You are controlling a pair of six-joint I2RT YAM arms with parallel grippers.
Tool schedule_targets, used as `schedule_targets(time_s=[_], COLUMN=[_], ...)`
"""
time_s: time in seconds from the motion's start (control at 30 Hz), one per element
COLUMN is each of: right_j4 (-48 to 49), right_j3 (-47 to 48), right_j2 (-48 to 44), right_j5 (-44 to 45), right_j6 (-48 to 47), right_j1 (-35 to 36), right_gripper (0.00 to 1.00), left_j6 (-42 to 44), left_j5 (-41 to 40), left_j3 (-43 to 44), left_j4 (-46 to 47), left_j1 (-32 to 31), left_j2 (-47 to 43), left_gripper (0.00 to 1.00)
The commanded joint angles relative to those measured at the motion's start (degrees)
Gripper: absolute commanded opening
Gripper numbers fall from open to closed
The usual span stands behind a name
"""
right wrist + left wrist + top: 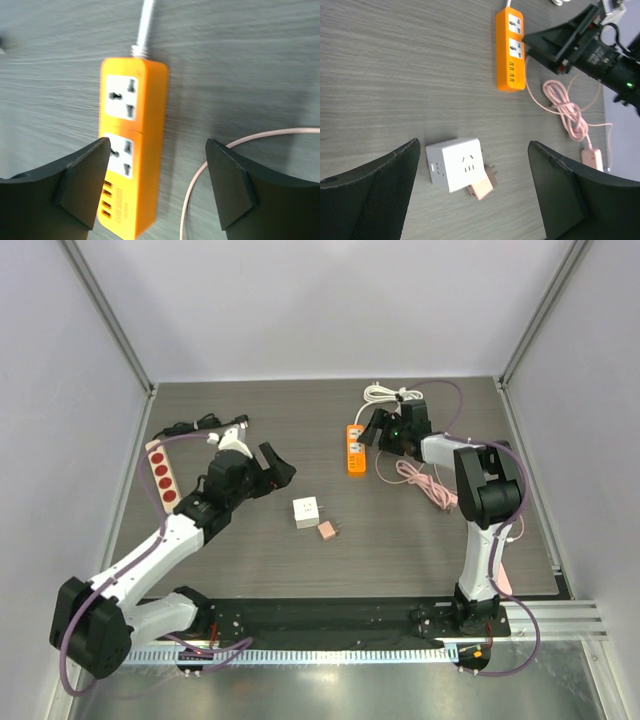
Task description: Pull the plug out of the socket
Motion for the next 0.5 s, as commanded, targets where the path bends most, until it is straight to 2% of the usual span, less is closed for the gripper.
schedule_targets(time_s=[0.0, 0.03, 0.17, 0.23, 0.33, 0.47], right_j4=[-10.37, -11.77, -14.6, -17.04, -20.12, -25.39], right_j3=[0.79, 0.53, -0.44, 0.61, 2.1, 3.07], right_j2=[-4.39, -6.4, -11.5, -13.01, -16.34, -20.83], right_j5=[10.76, 14.69, 25.26, 27.28, 32.03, 34.58], right_j6=[-5.71, -5.88, -7.73, -7.9, -7.64, -2.04], right_j1=[2.23, 2.49, 5.21, 5.92, 7.24, 7.33], right_gripper=[0.85, 0.89, 0.92, 0.92, 0.94, 0.94], left_j6=[4.72, 5.43, 7.89, 9.12, 12.19, 15.1], left_j5=[-3.89, -4.94, -6.8, -5.58, -1.89, 1.02], left_j3=[1.24, 1.5, 3.87, 8.34, 13.19, 8.48], left_j4=[8.94, 10.36, 20.98, 23.63, 26.09, 33.37], left_j1=[-0.76, -1.72, -3.13, -3.31, -4.27, -5.06], left_j2=[4.14, 4.94, 12.49, 18.97, 23.83, 26.04], left_gripper=[0.88, 0.88, 0.88, 0.88, 0.87, 0.87])
